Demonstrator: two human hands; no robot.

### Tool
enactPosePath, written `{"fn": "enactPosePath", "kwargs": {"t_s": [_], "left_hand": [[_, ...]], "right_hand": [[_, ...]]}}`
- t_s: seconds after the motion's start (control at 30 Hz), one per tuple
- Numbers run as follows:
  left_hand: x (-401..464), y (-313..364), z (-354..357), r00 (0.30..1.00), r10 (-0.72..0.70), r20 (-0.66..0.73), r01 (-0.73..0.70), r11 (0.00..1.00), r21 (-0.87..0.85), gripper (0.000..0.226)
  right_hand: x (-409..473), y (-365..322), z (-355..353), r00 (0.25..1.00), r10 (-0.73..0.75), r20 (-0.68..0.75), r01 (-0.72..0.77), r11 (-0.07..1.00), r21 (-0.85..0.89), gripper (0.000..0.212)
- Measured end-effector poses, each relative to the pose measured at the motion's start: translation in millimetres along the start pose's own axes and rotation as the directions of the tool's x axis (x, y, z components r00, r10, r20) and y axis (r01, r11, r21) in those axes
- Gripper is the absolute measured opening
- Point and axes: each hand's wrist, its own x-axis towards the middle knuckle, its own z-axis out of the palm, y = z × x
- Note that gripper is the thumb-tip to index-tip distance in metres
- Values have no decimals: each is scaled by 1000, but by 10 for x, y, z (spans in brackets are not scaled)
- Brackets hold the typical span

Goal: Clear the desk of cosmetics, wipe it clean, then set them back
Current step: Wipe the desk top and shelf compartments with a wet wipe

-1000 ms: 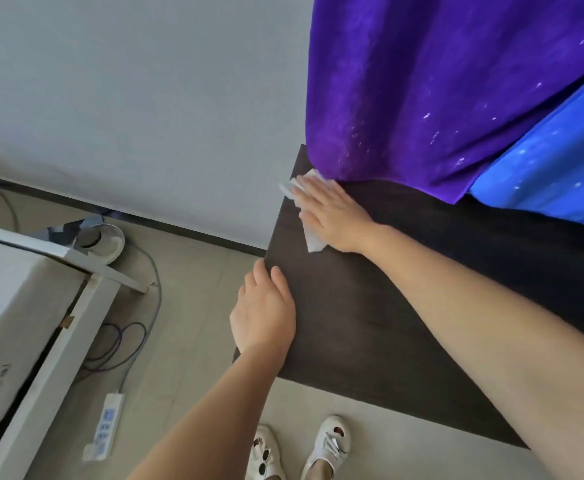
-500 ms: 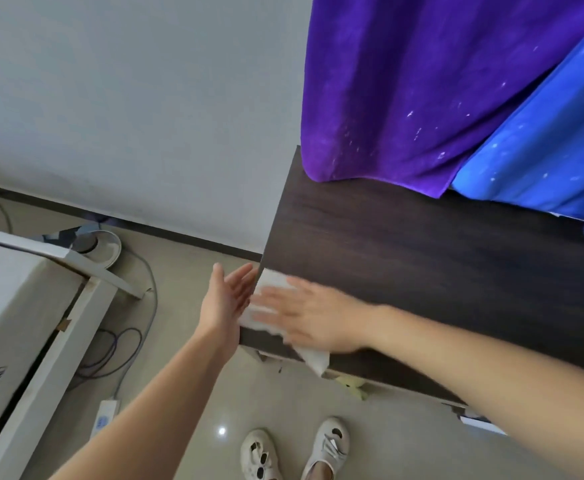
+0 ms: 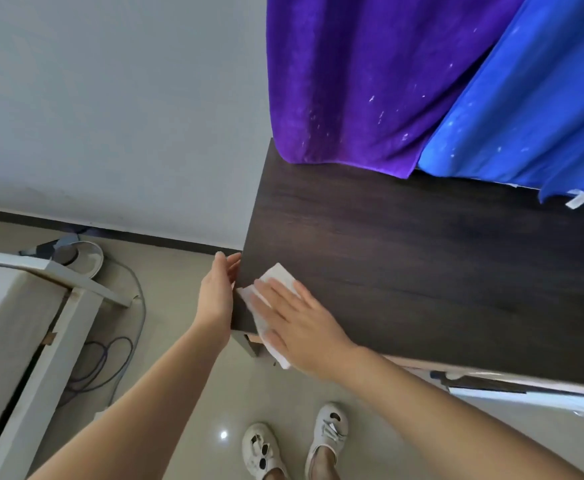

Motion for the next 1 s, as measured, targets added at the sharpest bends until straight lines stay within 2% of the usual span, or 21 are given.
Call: {"fn": "enactPosePath", "kwargs": {"t_s": [0.03, 0.07, 0.13, 0.2, 0.27, 0.33, 0.4, 0.47, 0.57, 0.7, 0.87, 1.0], "left_hand": [[-45, -12, 56, 995, 102, -13, -98, 981, 165, 34], [-78, -50, 101, 978, 210, -9, -194, 916, 350, 31], [-113, -178, 182, 920, 389, 38, -312, 672, 672, 38], [-118, -304, 243, 872, 481, 88, -338, 463, 819, 44], [-108, -365, 267, 857, 505, 104, -328, 379, 866, 44], [-81, -388, 265, 828, 548, 122, -340, 317, 886, 42], [-77, -407, 263, 793, 578, 192, -379, 223, 898, 39], [-129, -392, 330, 784, 548, 293, -430, 137, 892, 45], [-303, -345, 634, 727, 502, 468, -556, 30, 831, 56], [-708, -256, 1306, 592, 474, 651, -730, -27, 683, 55], [-1326, -346, 2175, 424, 453, 784, -859, -73, 507, 50], [-1919, -614, 2849, 329, 422, 845, -911, -95, 402, 46]], "right_hand": [[-126, 192, -28, 998, 56, -13, -56, 998, 21, 51], [-266, 405, -60, 991, 130, -22, -130, 991, 36, 50], [-616, 847, -88, 943, 333, 5, -333, 942, 30, 53], [-1041, 1221, -108, 838, 546, 7, -546, 838, 21, 58], [-1418, 1477, -136, 715, 698, 23, -699, 715, 30, 66], [-1633, 1579, -164, 647, 763, -8, -762, 646, 48, 71], [-1711, 1571, -194, 605, 794, -53, -785, 607, 124, 57], [-1765, 1554, -233, 609, 788, -88, -766, 613, 193, 43], [-1882, 1534, -409, 598, 791, -127, -708, 596, 378, 42], [-2170, 1552, -791, 403, 889, -218, -663, 448, 600, 40], [-3030, 1710, -1183, 349, 890, -293, -599, 452, 661, 38], [-4106, 1834, -1323, 284, 913, -294, -615, 408, 675, 38]]}}
